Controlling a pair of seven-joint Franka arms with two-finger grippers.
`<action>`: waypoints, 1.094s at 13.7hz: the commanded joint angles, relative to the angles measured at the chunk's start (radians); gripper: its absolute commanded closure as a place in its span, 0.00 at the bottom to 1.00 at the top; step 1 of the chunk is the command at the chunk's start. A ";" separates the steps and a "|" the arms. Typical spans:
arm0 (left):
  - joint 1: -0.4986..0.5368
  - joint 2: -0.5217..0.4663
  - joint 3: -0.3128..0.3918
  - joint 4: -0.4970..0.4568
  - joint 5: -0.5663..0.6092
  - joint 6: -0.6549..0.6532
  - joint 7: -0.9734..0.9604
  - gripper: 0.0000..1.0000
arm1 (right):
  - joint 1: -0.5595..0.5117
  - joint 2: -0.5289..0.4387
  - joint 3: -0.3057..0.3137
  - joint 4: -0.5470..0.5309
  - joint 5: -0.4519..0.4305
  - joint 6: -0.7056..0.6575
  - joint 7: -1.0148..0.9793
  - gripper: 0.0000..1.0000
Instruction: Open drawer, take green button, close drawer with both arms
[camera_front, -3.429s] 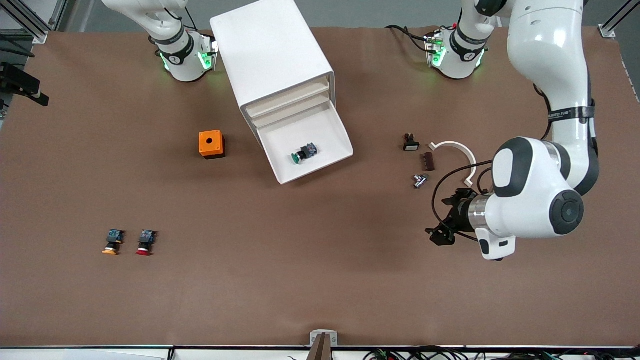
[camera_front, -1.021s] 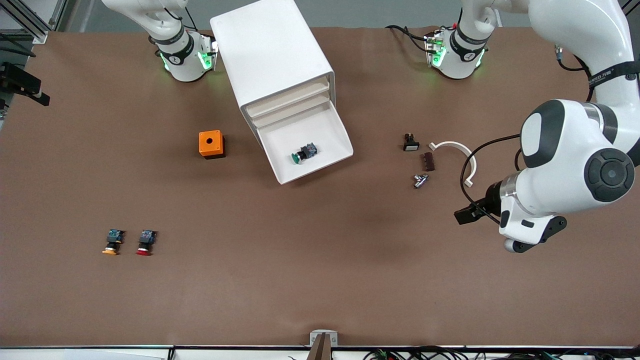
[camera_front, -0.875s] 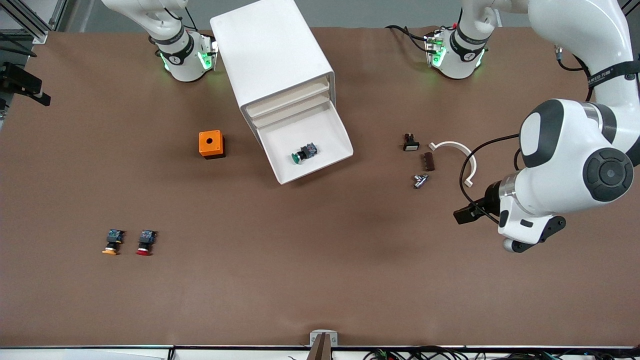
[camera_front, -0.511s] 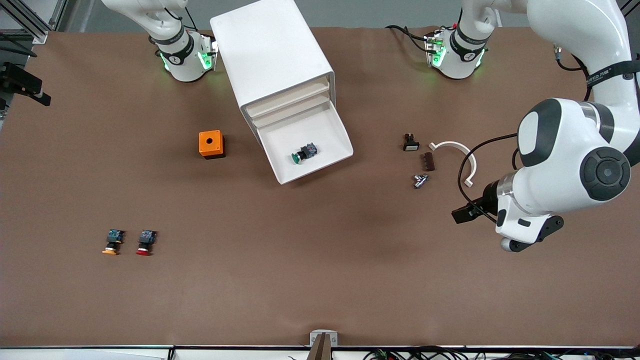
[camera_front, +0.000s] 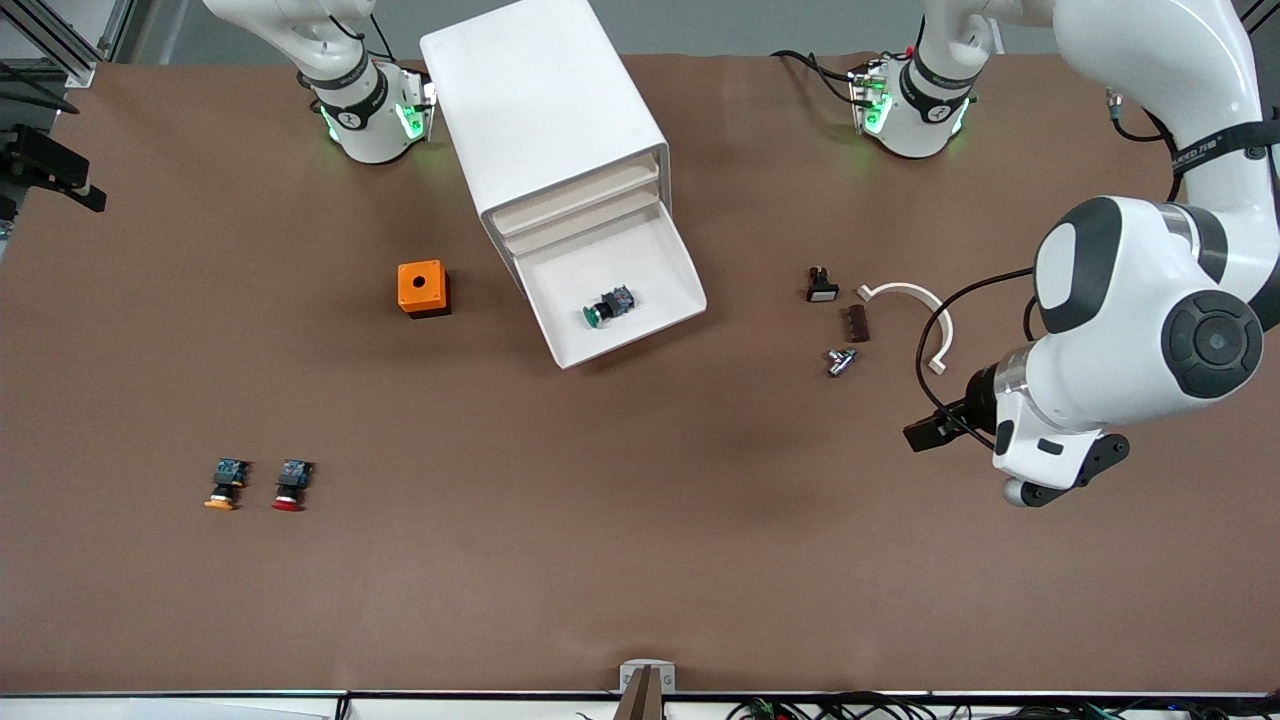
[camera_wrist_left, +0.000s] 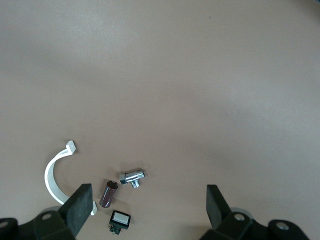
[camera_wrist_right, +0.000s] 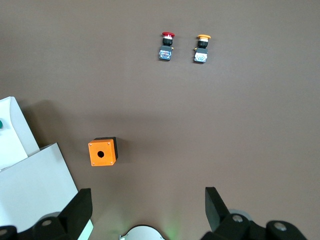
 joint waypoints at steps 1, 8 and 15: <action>-0.006 -0.022 0.000 -0.023 0.022 0.012 0.016 0.00 | 0.006 -0.026 0.001 -0.024 -0.009 0.002 0.004 0.00; -0.009 -0.021 0.000 -0.023 0.021 0.026 0.017 0.00 | -0.002 -0.014 -0.003 0.005 -0.007 0.004 -0.016 0.00; -0.008 -0.021 0.000 -0.023 0.022 0.026 0.017 0.00 | -0.051 0.192 -0.006 0.033 -0.033 0.082 -0.112 0.00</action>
